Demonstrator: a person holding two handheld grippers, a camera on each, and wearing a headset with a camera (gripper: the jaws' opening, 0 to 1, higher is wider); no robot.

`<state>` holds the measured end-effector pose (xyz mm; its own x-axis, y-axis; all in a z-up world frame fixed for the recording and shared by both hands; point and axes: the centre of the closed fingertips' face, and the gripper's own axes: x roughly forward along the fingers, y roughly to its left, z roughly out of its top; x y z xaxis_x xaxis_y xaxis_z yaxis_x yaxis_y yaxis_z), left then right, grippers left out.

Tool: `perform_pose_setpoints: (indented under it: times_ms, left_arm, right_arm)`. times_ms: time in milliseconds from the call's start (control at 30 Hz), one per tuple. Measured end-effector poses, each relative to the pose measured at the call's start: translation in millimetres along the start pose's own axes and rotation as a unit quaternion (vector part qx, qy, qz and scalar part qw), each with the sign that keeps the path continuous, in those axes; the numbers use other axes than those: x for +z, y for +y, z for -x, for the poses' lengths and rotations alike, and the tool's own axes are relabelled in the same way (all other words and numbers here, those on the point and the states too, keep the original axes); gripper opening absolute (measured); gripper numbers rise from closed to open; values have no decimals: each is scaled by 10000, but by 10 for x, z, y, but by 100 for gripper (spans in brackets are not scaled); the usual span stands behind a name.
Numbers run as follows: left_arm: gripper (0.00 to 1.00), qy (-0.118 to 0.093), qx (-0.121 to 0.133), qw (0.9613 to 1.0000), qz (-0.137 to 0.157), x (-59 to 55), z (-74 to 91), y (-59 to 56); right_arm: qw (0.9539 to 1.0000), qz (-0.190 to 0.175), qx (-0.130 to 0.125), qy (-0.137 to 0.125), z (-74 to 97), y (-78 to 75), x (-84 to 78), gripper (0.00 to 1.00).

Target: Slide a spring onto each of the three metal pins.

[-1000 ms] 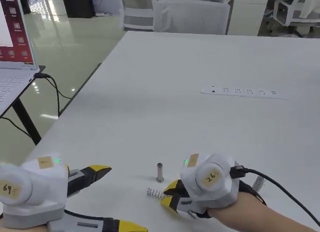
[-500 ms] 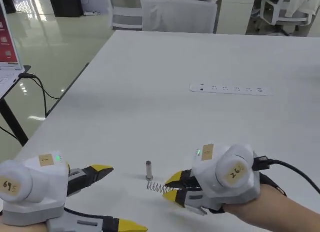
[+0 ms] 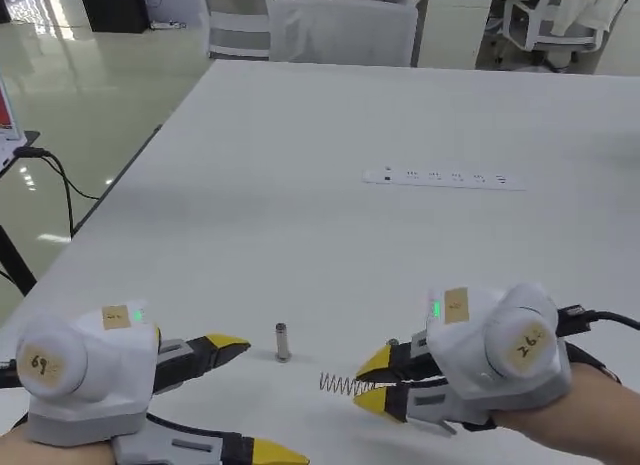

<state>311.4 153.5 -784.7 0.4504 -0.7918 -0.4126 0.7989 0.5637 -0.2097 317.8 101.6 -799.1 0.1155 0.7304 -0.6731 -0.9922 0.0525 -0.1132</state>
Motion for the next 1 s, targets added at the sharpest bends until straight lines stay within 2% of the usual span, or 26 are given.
perform_pose_setpoints:
  times_ms: [167,300,500,600,733,833,1000]
  left_arm:
    - [74,-10,-74,9999,-83,21,-117,-31]
    - [65,-127,-334,9993,-67,79,-227,-137]
    - [55,-51,-582,9981,-170,58,-343,-231]
    - [46,-30,-697,9973,-227,49,-380,-270]
    - [38,-29,-806,9964,-268,55,-428,-312]
    - [33,-33,-891,9955,-322,63,-448,-347]
    - [24,-14,-1070,9935,-385,91,-505,-395]
  right_arm:
    - [9999,75,74,5,28,37,-29,7]
    - [9997,184,120,100,-2,92,-122,7]
    - [9996,239,114,116,3,126,-187,7]
    - [9996,237,116,24,47,127,-153,7]
    - [9995,272,113,-80,93,126,-94,7]
    - [9990,356,226,-164,117,187,-38,7]
    - [9987,416,237,-198,143,198,0,7]
